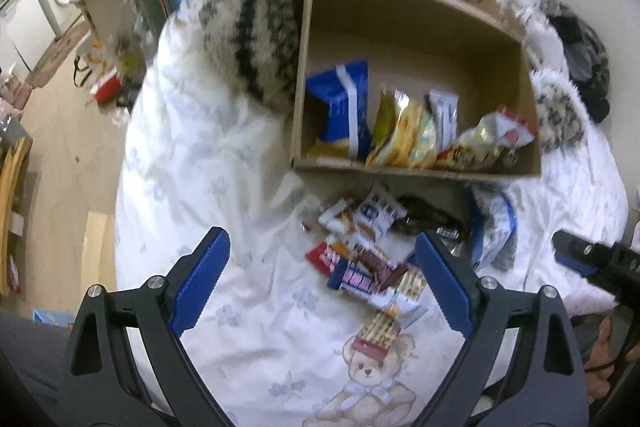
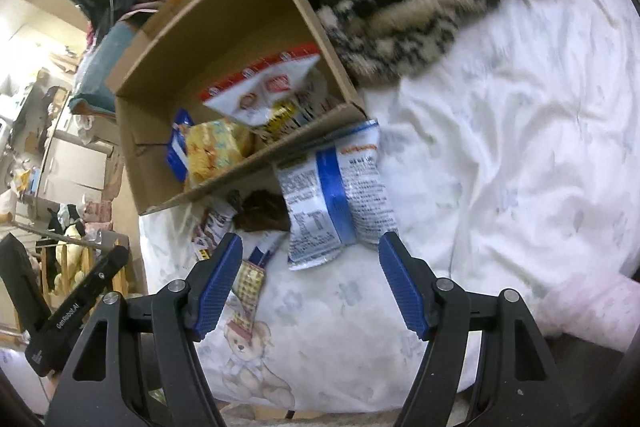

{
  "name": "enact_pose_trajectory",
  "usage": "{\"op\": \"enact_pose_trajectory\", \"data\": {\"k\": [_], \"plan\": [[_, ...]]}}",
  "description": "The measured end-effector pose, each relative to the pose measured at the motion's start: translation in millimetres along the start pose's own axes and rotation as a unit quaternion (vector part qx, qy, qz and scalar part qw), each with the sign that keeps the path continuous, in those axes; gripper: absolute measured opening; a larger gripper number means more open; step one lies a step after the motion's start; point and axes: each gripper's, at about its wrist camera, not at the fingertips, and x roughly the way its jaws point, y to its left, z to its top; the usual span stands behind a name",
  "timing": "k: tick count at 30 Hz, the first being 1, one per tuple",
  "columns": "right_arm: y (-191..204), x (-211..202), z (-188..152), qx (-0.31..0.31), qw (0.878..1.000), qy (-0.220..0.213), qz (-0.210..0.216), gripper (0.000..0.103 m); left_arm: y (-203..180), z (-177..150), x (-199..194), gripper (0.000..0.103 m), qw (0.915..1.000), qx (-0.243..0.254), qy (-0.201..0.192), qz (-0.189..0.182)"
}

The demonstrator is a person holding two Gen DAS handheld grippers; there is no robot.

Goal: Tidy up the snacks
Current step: 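Withdraw both tools from the box toward the remaining snacks, then grasp the brown-white bar with the left tool while the right tool grasps a yellow checkered bar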

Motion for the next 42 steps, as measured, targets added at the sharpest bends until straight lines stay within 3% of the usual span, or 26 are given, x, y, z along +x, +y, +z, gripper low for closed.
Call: {"op": "enact_pose_trajectory", "data": {"k": [4,7,8,10,14,15,16,17,25,29,33,39,42], "plan": [[-5,4,4,0.015,1.000,0.005,-0.001,0.074,-1,-9,32,0.092,0.9970,-0.032,0.064,-0.029],[-8,5,5,0.026,1.000,0.007,0.001,0.074,2,-9,51,0.089,0.9932,-0.069,0.085,-0.041],[-8,6,5,0.027,1.000,0.007,0.001,0.074,2,-7,57,0.085,0.9918,-0.078,0.092,-0.043],[-8,6,6,0.025,1.000,0.005,-0.003,0.074,-3,-2,68,0.062,0.9899,-0.083,0.101,-0.056],[-8,6,6,0.024,1.000,0.004,-0.011,0.074,-18,-1,84,0.059,0.9890,-0.067,0.120,-0.056],[-9,6,7,0.025,1.000,0.005,-0.012,0.074,-21,-2,89,0.047,0.9883,-0.063,0.128,-0.054],[-9,7,6,0.025,1.000,0.006,-0.013,0.074,-23,-2,94,0.017,0.9881,-0.055,0.136,-0.049],[-10,7,7,0.025,1.000,0.006,-0.013,0.074,-23,-2,96,0.013,0.9883,-0.048,0.140,-0.039],[1,13,4,0.003,1.000,0.022,-0.005,0.074,-3,-6,37,0.013,0.9927,-0.031,0.111,-0.036],[32,32,-6,-0.051,0.996,0.063,0.023,0.074,8,-6,19,0.013,0.9948,-0.011,0.100,-0.019],[50,63,-20,-0.050,0.991,0.118,0.046,0.072,22,-14,12,0.013,0.9952,-0.012,0.096,-0.012],[65,125,-42,-0.022,0.980,0.194,0.029,0.052,28,-14,16,0.013,0.9961,-0.011,0.088,0.001],[73,138,-46,-0.024,0.980,0.194,0.028,0.052,25,-14,20,0.013,0.9954,-0.021,0.093,-0.010]]}}
